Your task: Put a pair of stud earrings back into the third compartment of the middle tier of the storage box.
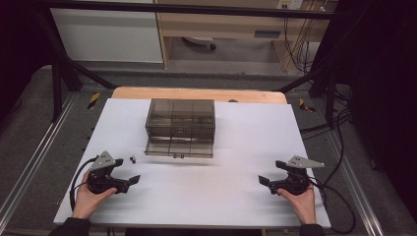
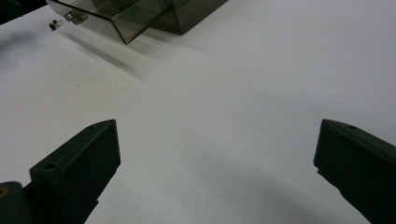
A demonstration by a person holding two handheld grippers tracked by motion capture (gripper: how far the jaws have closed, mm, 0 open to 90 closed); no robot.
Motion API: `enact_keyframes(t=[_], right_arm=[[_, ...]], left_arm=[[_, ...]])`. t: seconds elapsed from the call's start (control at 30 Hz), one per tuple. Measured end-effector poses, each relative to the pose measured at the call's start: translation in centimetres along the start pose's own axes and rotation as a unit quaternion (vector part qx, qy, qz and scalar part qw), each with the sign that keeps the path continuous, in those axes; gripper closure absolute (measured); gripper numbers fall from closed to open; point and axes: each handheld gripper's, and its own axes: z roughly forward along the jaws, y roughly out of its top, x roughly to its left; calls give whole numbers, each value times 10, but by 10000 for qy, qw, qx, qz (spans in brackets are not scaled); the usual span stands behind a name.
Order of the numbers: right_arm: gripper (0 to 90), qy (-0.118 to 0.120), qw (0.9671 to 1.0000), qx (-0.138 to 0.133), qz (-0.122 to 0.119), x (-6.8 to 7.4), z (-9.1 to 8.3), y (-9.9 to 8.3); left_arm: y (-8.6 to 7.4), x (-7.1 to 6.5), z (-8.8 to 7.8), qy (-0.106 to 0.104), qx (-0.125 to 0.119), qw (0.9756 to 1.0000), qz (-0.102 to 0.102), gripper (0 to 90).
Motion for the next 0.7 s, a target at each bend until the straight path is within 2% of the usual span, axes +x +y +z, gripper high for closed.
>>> enact_keyframes(t=[0.47, 0.7], right_arm=[[6, 18, 10000, 74, 2, 1, 0, -1], [6, -17, 9999, 139, -20, 1, 2, -1]], left_arm=[[8, 2, -3, 1, 80, 9999, -93, 51], [16, 9, -2, 99, 190, 9997, -115, 51]])
